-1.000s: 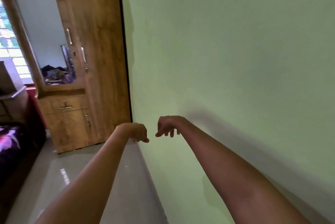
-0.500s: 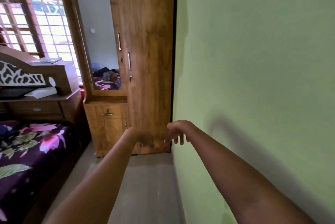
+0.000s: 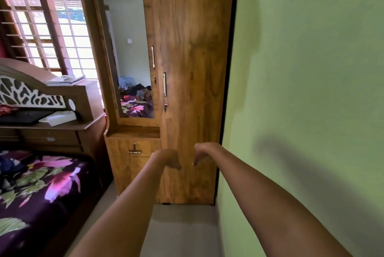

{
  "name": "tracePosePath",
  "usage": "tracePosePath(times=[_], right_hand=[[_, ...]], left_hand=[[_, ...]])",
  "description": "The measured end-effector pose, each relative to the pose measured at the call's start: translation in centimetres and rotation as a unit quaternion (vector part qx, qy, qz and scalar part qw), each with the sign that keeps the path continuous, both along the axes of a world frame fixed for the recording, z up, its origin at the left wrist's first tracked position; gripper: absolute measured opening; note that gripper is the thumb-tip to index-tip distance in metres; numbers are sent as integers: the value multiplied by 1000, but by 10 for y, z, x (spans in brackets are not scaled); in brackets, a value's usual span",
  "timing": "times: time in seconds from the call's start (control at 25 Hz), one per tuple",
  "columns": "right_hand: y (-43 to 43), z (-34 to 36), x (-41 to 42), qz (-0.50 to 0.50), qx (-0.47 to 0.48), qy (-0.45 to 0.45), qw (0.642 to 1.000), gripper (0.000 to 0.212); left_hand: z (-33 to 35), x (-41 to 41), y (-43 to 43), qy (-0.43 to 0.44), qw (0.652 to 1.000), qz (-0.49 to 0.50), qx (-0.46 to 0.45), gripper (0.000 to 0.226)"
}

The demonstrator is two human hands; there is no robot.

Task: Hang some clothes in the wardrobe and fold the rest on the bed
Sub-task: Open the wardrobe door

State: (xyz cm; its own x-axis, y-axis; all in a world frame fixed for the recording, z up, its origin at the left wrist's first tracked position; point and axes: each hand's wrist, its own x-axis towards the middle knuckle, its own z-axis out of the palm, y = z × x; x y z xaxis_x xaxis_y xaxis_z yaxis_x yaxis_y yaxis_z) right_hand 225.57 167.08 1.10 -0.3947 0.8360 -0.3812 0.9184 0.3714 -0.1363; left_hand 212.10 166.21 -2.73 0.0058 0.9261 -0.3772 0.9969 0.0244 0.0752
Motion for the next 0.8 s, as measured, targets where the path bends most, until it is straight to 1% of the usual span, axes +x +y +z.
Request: tracePosePath(times=[0.12,0.16,0.24,0.36,0.4,0.48,0.64,0.8], right_hand=[[61,5,-30,11,13,-16,1000,61],[83,8,-42,12,12,-29,999,63],[127,17,-63,2,-8,-52,999,66],[192,26,-94,-20,-26,-73,997,64],[210,25,-104,-23,-24,-79,996,64],[246,21,-130,-26,-27,-80,996,62],[313,9,-170,-39,-41,-38,998,45],[365,7,-198,-44,-6,44,998,55]], left_hand=[[4,-28,61,-13,999,15,30,47],[7,-39,83,-20,999,18,21,51],[19,-62,129,-31,998,36,-29,55],[39,-97,184,-61,991,79,-89,52],[43,-107,197,-67,990,84,-95,50],[48,-126,228,-69,991,81,-77,48],[46,-155,278,-75,992,85,-54,46],[38,-185,331,-81,993,85,-32,43]])
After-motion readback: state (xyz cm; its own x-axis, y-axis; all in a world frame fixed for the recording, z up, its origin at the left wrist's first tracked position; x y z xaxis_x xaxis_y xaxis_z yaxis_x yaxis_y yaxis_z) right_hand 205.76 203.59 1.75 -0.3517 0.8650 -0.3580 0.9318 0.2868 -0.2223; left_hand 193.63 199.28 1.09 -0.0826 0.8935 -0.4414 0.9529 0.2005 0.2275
